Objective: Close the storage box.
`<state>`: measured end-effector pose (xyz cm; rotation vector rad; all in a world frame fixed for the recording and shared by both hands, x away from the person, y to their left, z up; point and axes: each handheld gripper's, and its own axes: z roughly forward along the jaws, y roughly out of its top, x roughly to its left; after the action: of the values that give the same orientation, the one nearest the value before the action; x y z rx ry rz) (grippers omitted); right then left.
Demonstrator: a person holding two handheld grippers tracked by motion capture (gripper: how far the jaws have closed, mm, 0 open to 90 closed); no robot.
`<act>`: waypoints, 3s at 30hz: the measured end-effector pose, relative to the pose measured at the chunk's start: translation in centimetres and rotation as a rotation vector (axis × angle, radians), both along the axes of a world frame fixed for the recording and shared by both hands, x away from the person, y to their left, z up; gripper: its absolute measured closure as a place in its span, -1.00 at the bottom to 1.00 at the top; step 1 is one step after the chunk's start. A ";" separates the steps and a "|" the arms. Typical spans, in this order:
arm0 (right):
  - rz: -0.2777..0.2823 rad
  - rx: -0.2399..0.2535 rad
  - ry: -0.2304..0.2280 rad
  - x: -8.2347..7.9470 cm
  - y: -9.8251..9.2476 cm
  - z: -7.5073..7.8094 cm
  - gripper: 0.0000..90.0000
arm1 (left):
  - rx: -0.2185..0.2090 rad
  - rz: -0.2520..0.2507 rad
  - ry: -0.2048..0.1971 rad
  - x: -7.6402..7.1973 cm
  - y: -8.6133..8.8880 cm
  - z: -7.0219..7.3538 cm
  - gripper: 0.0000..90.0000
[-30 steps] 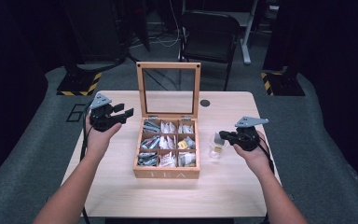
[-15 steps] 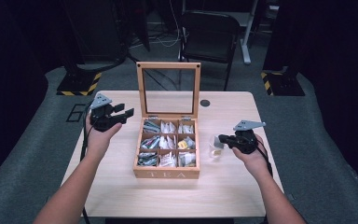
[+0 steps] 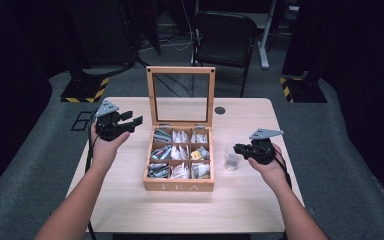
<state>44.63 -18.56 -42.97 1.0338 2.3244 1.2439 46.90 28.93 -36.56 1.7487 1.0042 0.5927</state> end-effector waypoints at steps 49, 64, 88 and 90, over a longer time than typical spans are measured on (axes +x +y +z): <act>0.069 0.002 -0.067 5.3 4.0 6.3 0.46 | -0.003 0.009 0.006 0.0 0.4 0.0 0.09; 0.046 -0.002 -0.063 8.4 5.1 6.0 0.39 | -0.001 0.006 0.008 0.1 0.4 0.0 0.08; 0.047 0.022 -0.021 12.4 5.9 3.8 0.17 | -0.007 0.028 0.008 -0.4 1.1 0.0 0.08; 0.042 0.029 -0.032 12.8 6.1 3.6 0.17 | -0.005 0.030 0.014 -0.5 1.4 -0.2 0.08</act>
<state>57.40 -12.51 -39.37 0.9716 2.3216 1.3039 46.38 30.29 -36.74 1.7378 1.0425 0.5971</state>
